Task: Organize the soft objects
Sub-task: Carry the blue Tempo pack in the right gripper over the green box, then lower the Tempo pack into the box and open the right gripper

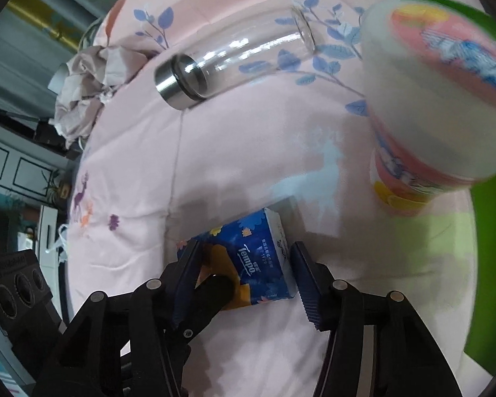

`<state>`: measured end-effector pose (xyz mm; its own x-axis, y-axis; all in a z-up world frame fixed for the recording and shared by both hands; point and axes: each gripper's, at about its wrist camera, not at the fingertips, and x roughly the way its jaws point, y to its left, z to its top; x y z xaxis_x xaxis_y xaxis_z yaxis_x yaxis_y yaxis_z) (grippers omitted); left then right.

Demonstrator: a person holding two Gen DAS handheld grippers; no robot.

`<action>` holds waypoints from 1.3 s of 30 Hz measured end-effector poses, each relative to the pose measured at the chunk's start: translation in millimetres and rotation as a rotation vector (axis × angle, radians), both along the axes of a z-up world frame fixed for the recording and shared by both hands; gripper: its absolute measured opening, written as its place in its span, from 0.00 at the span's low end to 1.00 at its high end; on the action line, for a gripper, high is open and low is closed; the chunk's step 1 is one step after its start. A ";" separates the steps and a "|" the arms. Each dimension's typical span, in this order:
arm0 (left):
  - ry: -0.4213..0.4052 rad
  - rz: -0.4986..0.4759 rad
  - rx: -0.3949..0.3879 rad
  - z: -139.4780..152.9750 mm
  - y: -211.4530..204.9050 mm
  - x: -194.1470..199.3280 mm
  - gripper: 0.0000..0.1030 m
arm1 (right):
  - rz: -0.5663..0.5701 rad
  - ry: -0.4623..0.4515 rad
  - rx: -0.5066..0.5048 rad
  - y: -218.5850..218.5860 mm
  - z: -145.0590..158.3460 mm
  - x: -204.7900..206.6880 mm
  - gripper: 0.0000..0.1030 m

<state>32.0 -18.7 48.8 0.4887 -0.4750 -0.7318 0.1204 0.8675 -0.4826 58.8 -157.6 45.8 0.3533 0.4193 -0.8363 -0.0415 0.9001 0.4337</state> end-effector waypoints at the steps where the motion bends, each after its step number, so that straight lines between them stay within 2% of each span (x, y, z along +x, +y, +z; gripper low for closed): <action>1: -0.032 -0.006 0.001 9.3 -1.4 -3.1 0.38 | -0.001 -0.028 0.001 -1.1 9.1 -3.7 0.55; 5: -0.182 -0.028 0.003 52.1 -8.3 -19.7 0.39 | -0.011 -0.188 0.001 -9.5 59.5 -28.0 0.55; 9: -0.309 -0.086 0.021 96.4 -35.1 -35.0 0.38 | -0.056 -0.339 0.010 -36.3 104.8 -57.0 0.55; 12: -0.381 -0.161 0.035 120.7 -66.8 -42.2 0.39 | -0.126 -0.403 0.026 -69.7 123.7 -73.4 0.55; 15: -0.402 -0.240 0.018 127.6 -102.3 -44.4 0.39 | -0.209 -0.432 0.009 -108.4 132.3 -87.2 0.55; 19: -0.399 -0.307 0.018 126.5 -143.6 -40.7 0.39 | -0.308 -0.415 0.036 -154.6 126.0 -92.1 0.55; 25: -0.311 -0.387 -0.003 105.4 -194.5 -26.2 0.39 | -0.440 -0.335 0.034 -200.4 101.2 -89.8 0.56; 29: -0.265 -0.418 0.019 92.1 -218.7 -22.3 0.39 | -0.504 -0.265 0.059 -224.1 78.9 -83.9 0.56; 33: -0.212 -0.441 0.038 76.4 -236.8 -15.7 0.39 | -0.550 -0.207 0.042 -237.1 62.5 -77.4 0.56; 37: -0.168 -0.448 0.105 61.3 -251.2 -10.6 0.39 | -0.570 -0.141 0.012 -244.4 48.2 -72.4 0.56; 39: -0.150 -0.452 0.107 56.1 -254.1 -10.0 0.39 | -0.572 -0.123 0.007 -245.5 43.9 -70.1 0.56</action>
<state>22.0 -272.9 104.8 0.3551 -0.5896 -0.7254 0.5578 0.7564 -0.3417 -11.3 -403.2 89.6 0.6191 0.1384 -0.7730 0.4003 0.7912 0.4623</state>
